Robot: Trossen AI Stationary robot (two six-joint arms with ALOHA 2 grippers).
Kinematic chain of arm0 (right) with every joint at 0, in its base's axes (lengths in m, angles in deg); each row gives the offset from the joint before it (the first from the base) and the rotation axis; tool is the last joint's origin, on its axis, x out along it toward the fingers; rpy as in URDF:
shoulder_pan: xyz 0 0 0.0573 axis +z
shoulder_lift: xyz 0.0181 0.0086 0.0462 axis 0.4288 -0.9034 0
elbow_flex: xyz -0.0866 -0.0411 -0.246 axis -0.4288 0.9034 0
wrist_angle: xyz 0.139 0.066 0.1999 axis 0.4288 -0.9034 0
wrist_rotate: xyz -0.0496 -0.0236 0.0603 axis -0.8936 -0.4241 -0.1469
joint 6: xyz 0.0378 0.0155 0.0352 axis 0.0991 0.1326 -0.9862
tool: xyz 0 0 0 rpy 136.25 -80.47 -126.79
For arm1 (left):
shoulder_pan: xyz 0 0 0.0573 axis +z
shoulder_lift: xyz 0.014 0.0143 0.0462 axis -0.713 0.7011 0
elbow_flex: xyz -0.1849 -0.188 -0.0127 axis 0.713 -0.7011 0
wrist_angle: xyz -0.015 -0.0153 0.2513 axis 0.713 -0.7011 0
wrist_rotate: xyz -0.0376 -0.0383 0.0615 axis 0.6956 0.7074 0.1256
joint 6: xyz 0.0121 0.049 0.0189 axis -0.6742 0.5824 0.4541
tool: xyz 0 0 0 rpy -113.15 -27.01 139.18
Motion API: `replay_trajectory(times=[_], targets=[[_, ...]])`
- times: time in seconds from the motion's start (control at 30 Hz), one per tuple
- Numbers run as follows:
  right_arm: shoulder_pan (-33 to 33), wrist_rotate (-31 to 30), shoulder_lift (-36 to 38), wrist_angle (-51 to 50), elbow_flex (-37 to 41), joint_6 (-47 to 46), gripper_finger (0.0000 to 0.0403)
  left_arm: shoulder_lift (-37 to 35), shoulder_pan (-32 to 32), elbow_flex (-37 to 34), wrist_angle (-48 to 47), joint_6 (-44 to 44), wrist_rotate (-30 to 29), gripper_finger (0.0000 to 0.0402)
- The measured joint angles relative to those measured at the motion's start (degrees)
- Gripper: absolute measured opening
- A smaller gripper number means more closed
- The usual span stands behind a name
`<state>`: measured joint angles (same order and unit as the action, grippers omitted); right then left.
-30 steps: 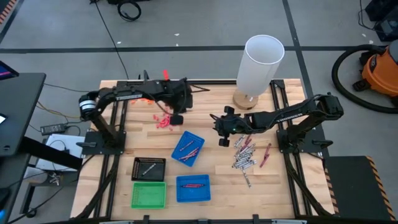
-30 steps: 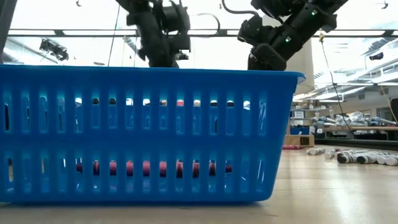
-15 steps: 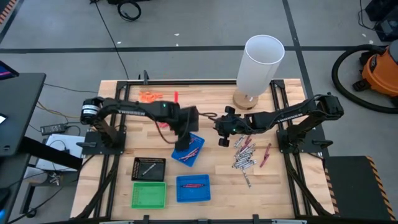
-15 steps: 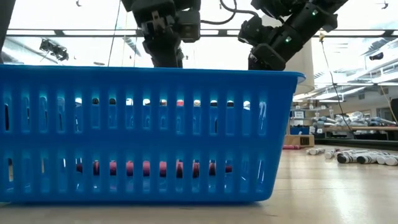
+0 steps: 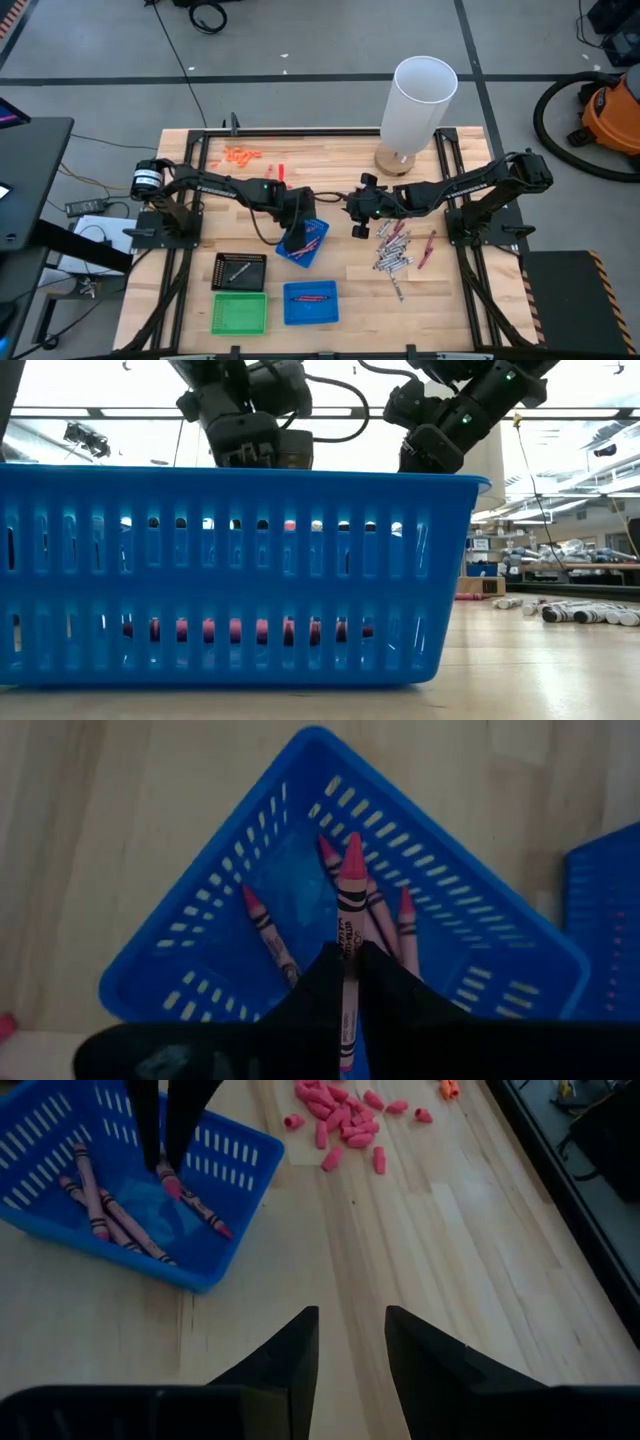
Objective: Sort crayons
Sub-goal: Put the pink crayon into the top blue bin
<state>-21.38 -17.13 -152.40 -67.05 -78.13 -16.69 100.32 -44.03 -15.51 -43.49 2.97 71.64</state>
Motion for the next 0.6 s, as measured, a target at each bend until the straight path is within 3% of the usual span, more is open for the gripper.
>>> replay_trajectory(times=[0.37, 0.6], targets=[[0.0, 0.0, 0.0, 0.2, 0.0, 0.1, 0.0126, 0.0, -0.2, -0.8, 0.7, -0.4, 0.1, 0.0019], [0.0, 0.0, 0.0, 0.4, 0.0, 0.1, 0.0126, 0.0, -0.2, -0.8, 0.7, -0.4, 0.2, 0.0061]])
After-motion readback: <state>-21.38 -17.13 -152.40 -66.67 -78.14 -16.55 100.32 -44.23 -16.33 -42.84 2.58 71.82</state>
